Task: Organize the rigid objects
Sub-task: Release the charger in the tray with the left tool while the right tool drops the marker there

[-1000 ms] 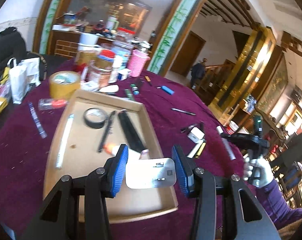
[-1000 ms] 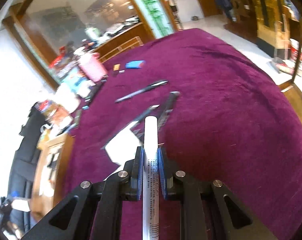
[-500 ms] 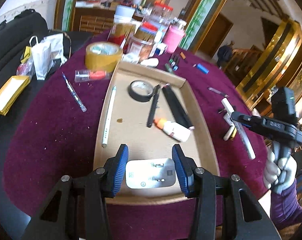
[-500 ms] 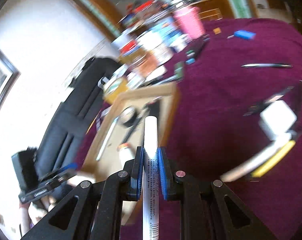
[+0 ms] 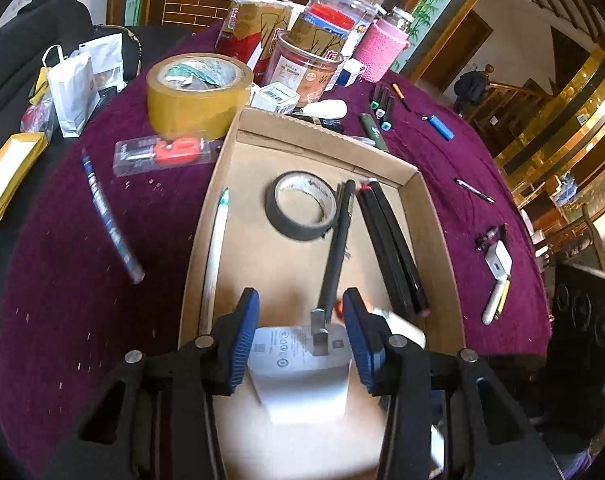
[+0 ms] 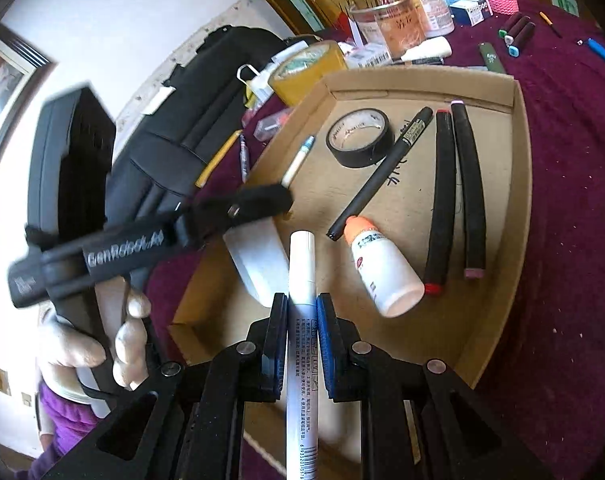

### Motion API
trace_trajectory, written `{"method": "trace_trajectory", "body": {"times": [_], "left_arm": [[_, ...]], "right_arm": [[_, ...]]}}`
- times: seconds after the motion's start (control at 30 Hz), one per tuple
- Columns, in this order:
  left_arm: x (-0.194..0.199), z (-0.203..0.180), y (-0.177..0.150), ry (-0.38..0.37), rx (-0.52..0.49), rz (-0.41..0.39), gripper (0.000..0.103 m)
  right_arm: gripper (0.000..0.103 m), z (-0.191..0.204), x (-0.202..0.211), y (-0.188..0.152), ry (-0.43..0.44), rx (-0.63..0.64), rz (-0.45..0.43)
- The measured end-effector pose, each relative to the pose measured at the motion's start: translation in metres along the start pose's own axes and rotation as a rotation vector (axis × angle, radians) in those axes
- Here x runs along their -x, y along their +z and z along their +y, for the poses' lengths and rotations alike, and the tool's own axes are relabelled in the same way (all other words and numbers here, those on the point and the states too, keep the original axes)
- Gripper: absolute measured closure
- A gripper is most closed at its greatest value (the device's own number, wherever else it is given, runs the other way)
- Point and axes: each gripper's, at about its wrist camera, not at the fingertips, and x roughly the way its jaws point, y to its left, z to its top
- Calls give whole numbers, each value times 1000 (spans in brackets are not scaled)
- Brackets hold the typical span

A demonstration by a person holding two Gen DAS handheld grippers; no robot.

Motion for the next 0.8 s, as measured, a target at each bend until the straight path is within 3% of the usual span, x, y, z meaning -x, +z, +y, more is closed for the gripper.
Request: {"method": "trace_trajectory", "body": {"times": [0.2, 0.33, 0.5, 0.67, 0.8], "left_arm": [[-20, 1, 15, 4, 30, 6, 62], [-11, 6, 13, -24, 65, -46, 61], [16, 12, 1, -37, 109, -117, 39], [28, 8, -18, -22, 81, -81, 35], [25, -16, -43, 52, -72, -24, 35]], "right_arm": [[86, -5, -16, 13, -97, 14, 12], [86, -10, -23, 24, -161, 26, 8], [86, -19, -25, 38, -215, 22, -22], [85, -30, -3, 37, -135, -47, -69], [64, -36, 27, 27, -153, -42, -131]]}}
